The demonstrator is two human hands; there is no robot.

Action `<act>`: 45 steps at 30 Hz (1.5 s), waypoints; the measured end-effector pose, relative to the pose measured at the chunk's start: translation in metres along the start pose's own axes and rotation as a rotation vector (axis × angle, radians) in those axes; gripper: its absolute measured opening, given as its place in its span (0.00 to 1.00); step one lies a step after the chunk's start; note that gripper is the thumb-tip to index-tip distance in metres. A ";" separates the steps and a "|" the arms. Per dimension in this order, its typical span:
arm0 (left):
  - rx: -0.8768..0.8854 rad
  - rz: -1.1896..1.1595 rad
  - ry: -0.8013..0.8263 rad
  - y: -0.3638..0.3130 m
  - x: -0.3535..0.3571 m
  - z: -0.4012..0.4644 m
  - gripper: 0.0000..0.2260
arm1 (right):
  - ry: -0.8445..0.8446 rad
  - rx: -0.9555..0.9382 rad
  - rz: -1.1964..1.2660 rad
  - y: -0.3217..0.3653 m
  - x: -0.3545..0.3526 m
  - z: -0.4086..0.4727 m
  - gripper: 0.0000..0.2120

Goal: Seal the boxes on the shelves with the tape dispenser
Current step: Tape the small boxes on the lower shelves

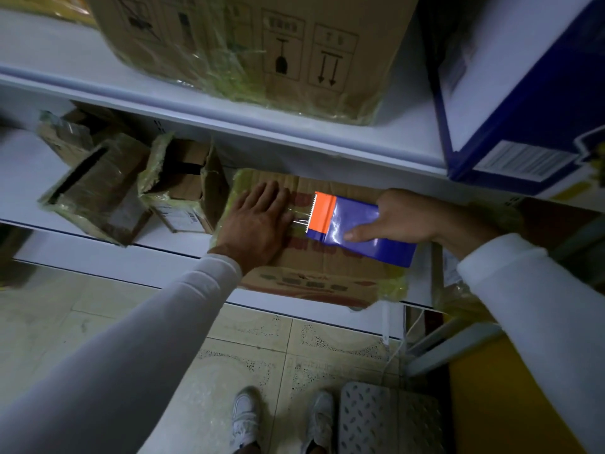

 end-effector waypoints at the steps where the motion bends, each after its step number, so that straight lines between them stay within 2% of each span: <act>1: 0.018 0.009 0.002 0.002 0.000 0.000 0.26 | 0.002 0.008 0.018 -0.002 -0.002 -0.003 0.28; 4: 0.049 0.020 0.039 0.009 -0.001 -0.003 0.28 | 0.093 0.004 0.113 -0.009 -0.007 -0.012 0.23; 8: 0.102 0.041 0.053 0.010 0.000 -0.005 0.31 | 0.138 -0.036 0.117 -0.014 -0.007 -0.022 0.41; 9: 0.103 0.037 0.052 0.010 -0.001 -0.006 0.31 | 0.151 -0.042 0.110 -0.015 -0.008 -0.023 0.40; 12: 0.095 0.020 0.035 0.009 -0.002 -0.006 0.30 | 0.166 -0.056 0.149 -0.022 -0.014 -0.026 0.25; 13: 0.096 0.019 0.033 0.009 -0.002 -0.006 0.30 | 0.170 -0.062 0.170 -0.026 -0.016 -0.027 0.25; 19: 0.123 0.062 0.061 0.014 0.000 -0.009 0.31 | 0.177 0.025 0.235 -0.085 -0.022 -0.040 0.38; 23: 0.130 0.112 0.075 0.011 0.004 -0.006 0.32 | 0.243 0.067 0.332 -0.120 -0.007 -0.045 0.34; 27: 0.155 0.127 0.079 0.011 0.004 -0.010 0.32 | 0.256 0.124 0.391 -0.132 0.006 -0.035 0.42; 28: 0.164 0.143 0.088 0.010 0.003 -0.011 0.32 | 0.261 0.131 0.403 -0.133 0.008 -0.033 0.41; 31: 0.116 0.109 0.084 0.002 -0.001 -0.012 0.34 | 0.271 0.131 0.453 -0.134 0.011 -0.032 0.29; 34: -0.002 -0.053 -0.032 -0.033 -0.010 -0.004 0.34 | 0.279 0.125 0.481 -0.132 0.017 -0.035 0.23; 37: 0.156 -0.059 -0.110 -0.092 -0.007 0.019 0.29 | 0.272 0.099 0.496 -0.127 0.023 -0.042 0.22; 39: 0.253 -0.041 -0.064 -0.111 0.000 0.032 0.26 | 0.256 0.087 0.510 -0.126 0.025 -0.044 0.24; 45: 0.277 -0.042 0.005 -0.096 0.015 0.039 0.26 | 0.250 0.084 0.511 -0.132 0.020 -0.047 0.33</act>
Point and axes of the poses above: each hand's wrist, its own z-axis towards the middle knuckle, its own x-axis out of the palm, y = z × x, the point moved 1 cm from there along z, towards the middle knuckle, and after that the axes turned 13 degrees about x, right-handed, at the moved point
